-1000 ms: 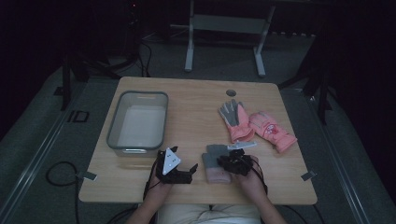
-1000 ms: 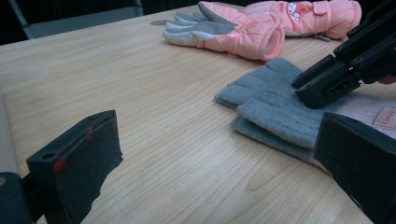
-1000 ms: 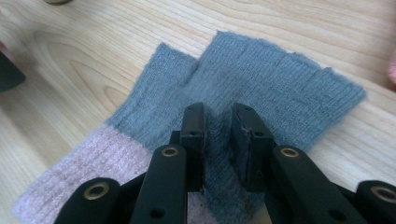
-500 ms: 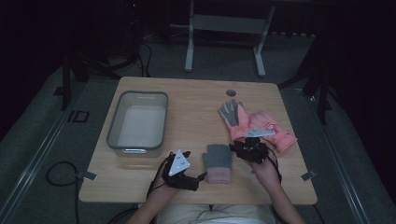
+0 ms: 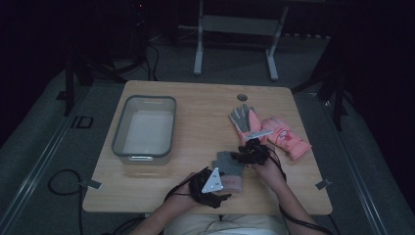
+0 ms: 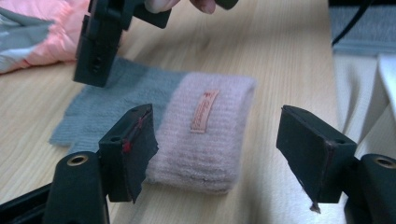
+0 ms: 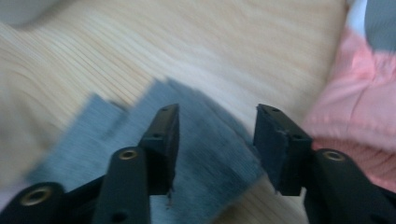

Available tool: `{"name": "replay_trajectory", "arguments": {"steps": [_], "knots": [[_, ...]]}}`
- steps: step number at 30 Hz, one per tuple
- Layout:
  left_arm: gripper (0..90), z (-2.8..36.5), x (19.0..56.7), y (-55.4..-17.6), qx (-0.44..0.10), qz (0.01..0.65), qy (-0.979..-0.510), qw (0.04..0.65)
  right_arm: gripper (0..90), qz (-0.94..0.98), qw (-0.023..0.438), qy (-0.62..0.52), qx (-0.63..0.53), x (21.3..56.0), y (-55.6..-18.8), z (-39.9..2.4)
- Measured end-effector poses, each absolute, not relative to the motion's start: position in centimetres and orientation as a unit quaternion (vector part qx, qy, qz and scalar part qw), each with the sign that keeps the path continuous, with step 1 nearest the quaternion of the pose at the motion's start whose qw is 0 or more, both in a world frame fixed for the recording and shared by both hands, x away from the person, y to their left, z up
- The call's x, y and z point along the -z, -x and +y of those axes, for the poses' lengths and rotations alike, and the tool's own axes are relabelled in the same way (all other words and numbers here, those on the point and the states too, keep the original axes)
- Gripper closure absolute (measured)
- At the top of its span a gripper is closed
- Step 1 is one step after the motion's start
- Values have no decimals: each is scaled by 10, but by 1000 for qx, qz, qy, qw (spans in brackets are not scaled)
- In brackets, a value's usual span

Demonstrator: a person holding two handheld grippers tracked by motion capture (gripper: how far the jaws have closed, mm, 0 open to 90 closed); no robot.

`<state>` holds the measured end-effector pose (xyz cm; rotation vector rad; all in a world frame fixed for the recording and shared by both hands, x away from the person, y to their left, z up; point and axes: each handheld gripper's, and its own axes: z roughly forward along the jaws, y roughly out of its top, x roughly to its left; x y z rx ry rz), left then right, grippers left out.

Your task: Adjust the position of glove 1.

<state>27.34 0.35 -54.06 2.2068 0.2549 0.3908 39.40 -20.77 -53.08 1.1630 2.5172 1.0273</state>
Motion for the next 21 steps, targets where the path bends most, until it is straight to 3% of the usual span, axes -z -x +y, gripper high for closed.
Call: {"name": "replay_trajectory", "arguments": {"steps": [8, 18, 21], "knots": [[290, -3, 555, -278, -176, 90, -897, 396, 442, 857, 87, -384, -333, 542, -396, -209], [392, -2, 558, -280, -190, 77, -900, 385, 440, 864, 92, -364, -335, 544, -397, -210], [395, -3, 558, -280, -193, 74, -901, 382, 388, 863, 85, -372, -330, 544, -400, -210]]}}
